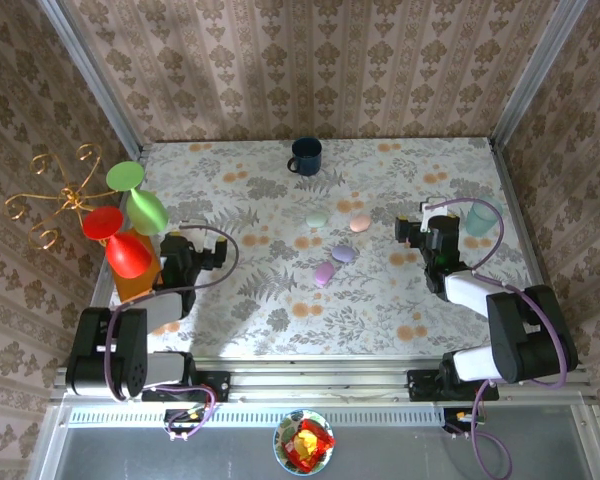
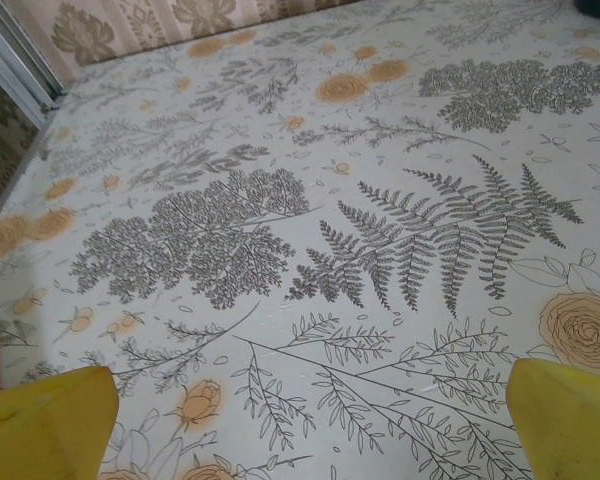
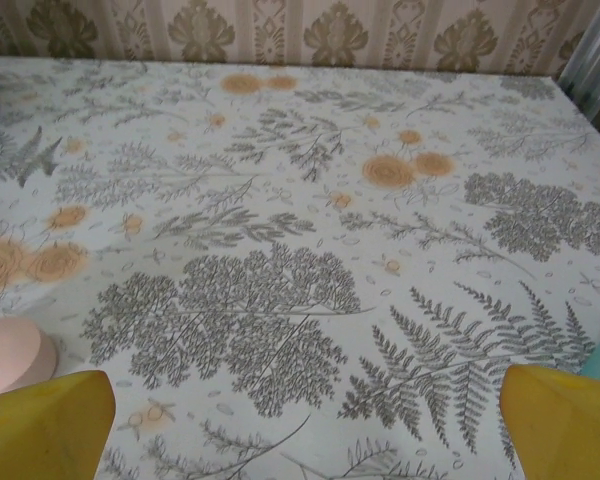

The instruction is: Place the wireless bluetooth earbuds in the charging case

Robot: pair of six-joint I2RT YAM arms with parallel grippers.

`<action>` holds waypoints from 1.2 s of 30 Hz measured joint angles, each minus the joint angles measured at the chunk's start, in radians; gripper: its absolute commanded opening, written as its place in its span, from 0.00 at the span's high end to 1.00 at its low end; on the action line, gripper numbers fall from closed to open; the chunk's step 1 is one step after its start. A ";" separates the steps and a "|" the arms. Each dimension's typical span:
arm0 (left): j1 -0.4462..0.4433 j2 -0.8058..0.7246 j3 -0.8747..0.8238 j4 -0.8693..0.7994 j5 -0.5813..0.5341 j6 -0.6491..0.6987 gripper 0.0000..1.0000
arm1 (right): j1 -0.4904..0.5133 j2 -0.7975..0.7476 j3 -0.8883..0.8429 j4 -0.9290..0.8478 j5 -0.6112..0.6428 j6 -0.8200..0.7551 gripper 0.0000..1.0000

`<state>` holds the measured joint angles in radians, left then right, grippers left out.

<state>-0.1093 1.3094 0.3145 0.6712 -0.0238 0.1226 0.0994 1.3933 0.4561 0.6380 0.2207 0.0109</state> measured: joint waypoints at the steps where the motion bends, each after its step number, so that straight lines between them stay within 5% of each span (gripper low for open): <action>1: 0.000 0.016 0.010 0.002 0.001 0.000 0.00 | -0.011 0.016 -0.003 0.018 -0.013 -0.001 0.00; 9: 0.022 0.064 0.055 0.042 0.002 -0.003 0.00 | -0.056 0.124 -0.036 0.128 -0.084 0.001 0.00; 23: 0.087 0.235 0.055 0.197 0.041 -0.021 0.00 | -0.070 0.128 -0.047 0.175 -0.121 0.019 0.00; 36: 0.098 0.245 0.055 0.216 0.063 -0.026 0.00 | -0.071 0.128 -0.047 0.175 -0.124 0.019 0.00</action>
<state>-0.0113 1.5543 0.3695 0.8867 0.0387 0.0967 0.0284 1.5215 0.4095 0.8131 0.0963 0.0296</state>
